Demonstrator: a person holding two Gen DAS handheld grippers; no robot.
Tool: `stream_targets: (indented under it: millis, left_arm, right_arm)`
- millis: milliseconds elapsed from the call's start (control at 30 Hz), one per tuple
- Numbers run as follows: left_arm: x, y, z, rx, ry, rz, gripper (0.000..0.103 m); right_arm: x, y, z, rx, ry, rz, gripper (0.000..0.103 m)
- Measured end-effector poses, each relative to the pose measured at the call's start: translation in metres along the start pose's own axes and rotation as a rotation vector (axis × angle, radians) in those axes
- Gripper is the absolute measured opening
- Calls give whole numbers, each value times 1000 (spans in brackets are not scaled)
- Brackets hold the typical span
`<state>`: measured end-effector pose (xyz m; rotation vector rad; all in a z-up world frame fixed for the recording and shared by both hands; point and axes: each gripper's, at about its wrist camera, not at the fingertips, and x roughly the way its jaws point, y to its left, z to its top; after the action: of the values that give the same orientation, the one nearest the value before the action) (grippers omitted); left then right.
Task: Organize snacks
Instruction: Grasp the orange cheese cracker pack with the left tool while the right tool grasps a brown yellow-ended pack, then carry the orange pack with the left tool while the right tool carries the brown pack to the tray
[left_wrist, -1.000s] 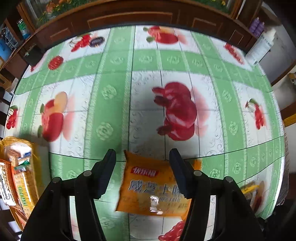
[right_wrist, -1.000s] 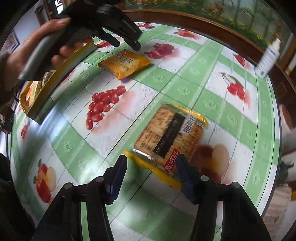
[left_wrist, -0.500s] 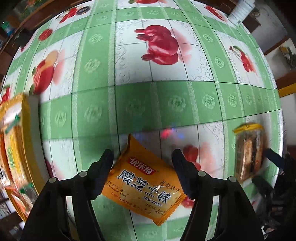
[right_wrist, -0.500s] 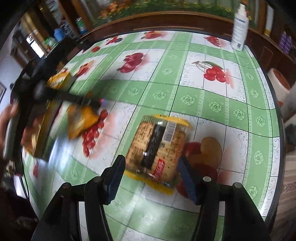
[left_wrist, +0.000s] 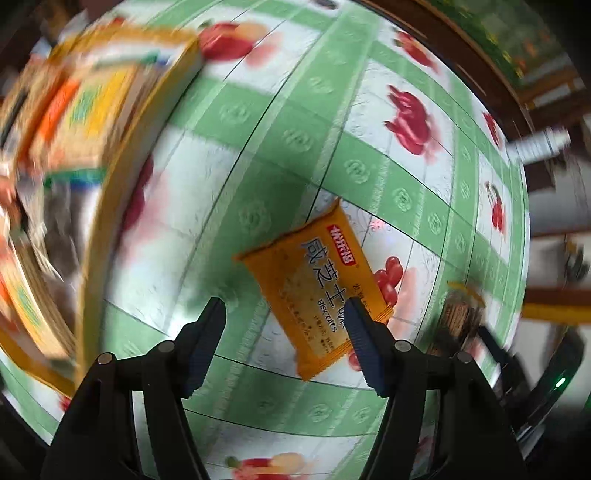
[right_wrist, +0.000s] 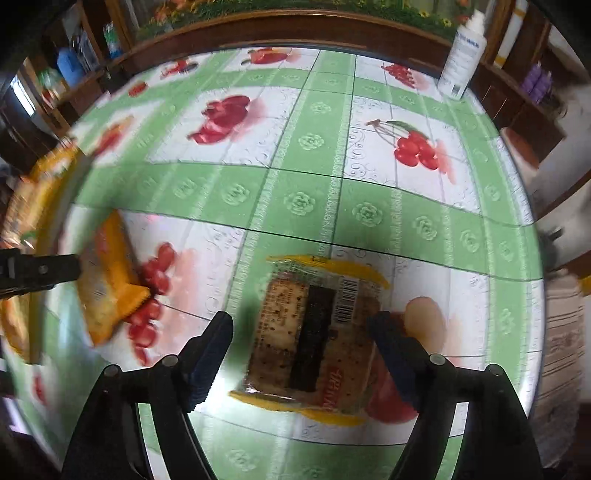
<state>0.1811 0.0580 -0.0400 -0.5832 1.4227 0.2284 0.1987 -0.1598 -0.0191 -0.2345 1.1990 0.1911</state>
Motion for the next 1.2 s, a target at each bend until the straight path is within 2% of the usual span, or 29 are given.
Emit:
stream_targets:
  millis: [67,133,167,333,400,467,500,633,900,1200]
  left_arm:
    - [5,-1,0,-32,9,-36,65]
    - [6,-11,1,-35,-14,-48,65]
    - [7,-14,2,-34,-23,-48,66]
    - [15,-19,12,-78,-6,-40,66]
    - [16,-23,13,-80,-29,-22,68]
    - [19,-27,15,-63,-33,8,72]
    - [20,-30,15,-50,-31,35,73]
    - [24,-40,8,4,-11,103,72]
    - [23,-35,-9,108,-40,57,69]
    - [13,-29,-51,279,-70,70,69]
  right_arm:
    - [6,2,-4,-13,22,-27,80]
    - [15,-3,-8,30,45,12,82]
    - [15,-8,-10,56,39,36,82]
    - [15,-9,-12,31,27,37,83]
    - [15,-10,-13,23,20,45,82]
    - [14,-11,-15,15,11,44,80]
    - [13,-12,-15,15,4,42,74]
    - [11,-16,-16,23,5,48,73]
    - [8,-23,-23,48,-4,59,72]
    - [-3,-20,-51,54,-9,82,72]
